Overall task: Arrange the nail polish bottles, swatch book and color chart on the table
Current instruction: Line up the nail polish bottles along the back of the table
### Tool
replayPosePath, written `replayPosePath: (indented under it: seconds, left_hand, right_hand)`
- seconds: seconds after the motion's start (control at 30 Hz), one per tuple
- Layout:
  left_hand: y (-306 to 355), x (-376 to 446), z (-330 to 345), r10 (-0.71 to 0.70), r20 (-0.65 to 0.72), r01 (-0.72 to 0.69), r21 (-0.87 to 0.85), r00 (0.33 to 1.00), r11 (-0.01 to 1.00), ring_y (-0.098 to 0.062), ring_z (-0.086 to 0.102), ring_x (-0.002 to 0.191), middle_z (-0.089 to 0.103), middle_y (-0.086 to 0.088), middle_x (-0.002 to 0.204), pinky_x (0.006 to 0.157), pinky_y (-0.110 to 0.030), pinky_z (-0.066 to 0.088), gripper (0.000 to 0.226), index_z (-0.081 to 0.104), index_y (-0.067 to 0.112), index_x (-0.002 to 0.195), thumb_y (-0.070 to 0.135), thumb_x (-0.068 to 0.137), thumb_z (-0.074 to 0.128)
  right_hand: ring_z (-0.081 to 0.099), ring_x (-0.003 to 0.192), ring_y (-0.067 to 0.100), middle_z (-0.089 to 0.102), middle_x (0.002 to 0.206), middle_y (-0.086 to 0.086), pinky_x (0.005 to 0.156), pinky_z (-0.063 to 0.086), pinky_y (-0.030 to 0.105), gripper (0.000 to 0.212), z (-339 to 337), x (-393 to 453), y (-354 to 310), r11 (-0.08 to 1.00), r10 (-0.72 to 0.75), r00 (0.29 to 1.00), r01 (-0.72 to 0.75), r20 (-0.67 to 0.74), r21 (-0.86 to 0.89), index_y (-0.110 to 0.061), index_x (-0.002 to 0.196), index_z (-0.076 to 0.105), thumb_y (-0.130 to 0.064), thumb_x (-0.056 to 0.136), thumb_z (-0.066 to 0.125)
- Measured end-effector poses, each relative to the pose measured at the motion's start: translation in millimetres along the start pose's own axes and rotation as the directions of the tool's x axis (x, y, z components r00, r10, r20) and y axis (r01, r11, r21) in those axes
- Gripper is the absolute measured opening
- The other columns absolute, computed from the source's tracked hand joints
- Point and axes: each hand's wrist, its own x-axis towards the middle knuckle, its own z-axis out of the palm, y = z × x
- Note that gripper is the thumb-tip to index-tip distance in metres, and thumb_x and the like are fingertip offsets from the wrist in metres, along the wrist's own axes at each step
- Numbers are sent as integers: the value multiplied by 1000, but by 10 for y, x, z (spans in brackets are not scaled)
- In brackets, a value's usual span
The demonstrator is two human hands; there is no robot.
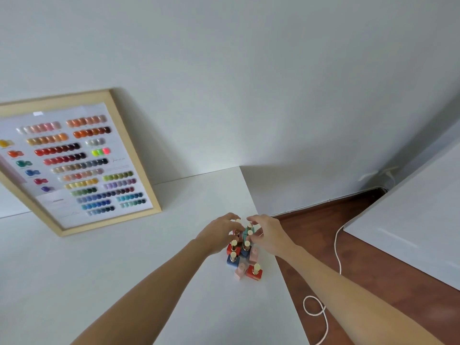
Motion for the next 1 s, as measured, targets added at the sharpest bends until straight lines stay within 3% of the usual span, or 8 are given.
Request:
replayPosePath:
  seconds: [0.23, 0.43, 0.67, 1.0]
  left_hand:
    - [-33, 67, 6, 26, -32, -26, 2, 999, 1000, -22, 58, 109, 57, -5, 127, 93, -27, 44, 27, 68, 16, 117, 12, 91, 60]
    - [-53, 102, -21, 41, -52, -40, 28, 998, 999, -20, 57, 114, 59, -5, 128, 96, -25, 44, 29, 68, 15, 119, 10, 93, 58]
    - [-149, 107, -117, 58, -45, -55, 55, 997, 997, -20, 58, 115, 58, -5, 130, 94, -24, 45, 28, 69, 15, 118, 11, 93, 59]
    - [-410, 392, -571, 21, -127, -13, 67, 992, 998, -19, 58, 113, 59, -4, 129, 93, -24, 45, 28, 69, 16, 117, 10, 91, 59]
  right_hand:
    - [62, 84, 12, 67, 109, 4, 84, 54, 29, 35, 52, -6, 3, 1000, -27, 998, 27, -64, -5, -18, 112, 63, -14, 78, 72]
    - [62, 85, 12, 69, 100, 3, 75, 48, 13, 22, 156, -11, 0, 997, -40, 989, 30, -145, -69, -19, 104, 63, -17, 83, 69]
    - [65, 84, 13, 69, 100, 1, 77, 52, 14, 21, 210, 59, -3, 992, -29, 987, 9, -158, -124, -19, 107, 63, -24, 86, 66]
    - [64, 91, 21, 70, 102, 11, 80, 49, 24, 20, -80, 691, -100, 992, -63, 984, 43, -168, -121, -9, 108, 66, -11, 88, 63]
